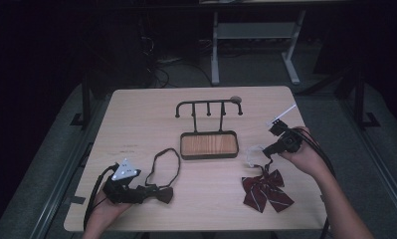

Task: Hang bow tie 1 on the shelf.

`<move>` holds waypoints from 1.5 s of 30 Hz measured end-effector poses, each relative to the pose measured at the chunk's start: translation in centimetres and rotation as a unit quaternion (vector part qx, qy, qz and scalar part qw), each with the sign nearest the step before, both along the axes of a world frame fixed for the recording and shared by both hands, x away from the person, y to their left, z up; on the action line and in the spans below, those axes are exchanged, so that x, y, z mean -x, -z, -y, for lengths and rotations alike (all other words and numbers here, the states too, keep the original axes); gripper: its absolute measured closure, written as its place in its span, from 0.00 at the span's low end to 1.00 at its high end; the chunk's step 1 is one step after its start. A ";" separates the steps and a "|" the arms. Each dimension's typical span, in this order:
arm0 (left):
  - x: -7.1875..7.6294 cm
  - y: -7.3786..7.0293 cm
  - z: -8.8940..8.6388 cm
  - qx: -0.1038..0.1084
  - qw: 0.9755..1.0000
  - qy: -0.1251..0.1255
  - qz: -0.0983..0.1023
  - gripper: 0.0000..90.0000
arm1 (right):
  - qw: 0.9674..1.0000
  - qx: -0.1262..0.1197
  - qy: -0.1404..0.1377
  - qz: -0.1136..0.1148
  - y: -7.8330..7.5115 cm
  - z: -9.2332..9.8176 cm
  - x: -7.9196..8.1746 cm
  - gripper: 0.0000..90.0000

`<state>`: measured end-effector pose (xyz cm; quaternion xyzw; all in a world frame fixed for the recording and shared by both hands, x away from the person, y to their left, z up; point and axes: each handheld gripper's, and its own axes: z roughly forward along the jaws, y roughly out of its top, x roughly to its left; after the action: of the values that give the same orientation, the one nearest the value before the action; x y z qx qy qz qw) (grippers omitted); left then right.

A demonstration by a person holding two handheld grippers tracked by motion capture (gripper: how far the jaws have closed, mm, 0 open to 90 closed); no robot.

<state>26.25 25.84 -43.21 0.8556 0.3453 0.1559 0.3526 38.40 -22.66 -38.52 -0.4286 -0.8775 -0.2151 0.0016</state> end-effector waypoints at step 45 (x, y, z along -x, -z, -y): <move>-0.1 0.0 -0.2 0.004 1.000 0.000 0.000 0.26 | 0.995 -0.034 -0.059 0.069 -8.8 -2.9 1.5 0.94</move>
<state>26.33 26.03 -43.22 0.8542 0.3460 0.1541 0.3562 36.95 -19.76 -29.72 -0.3597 -0.8917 -0.2730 -0.0316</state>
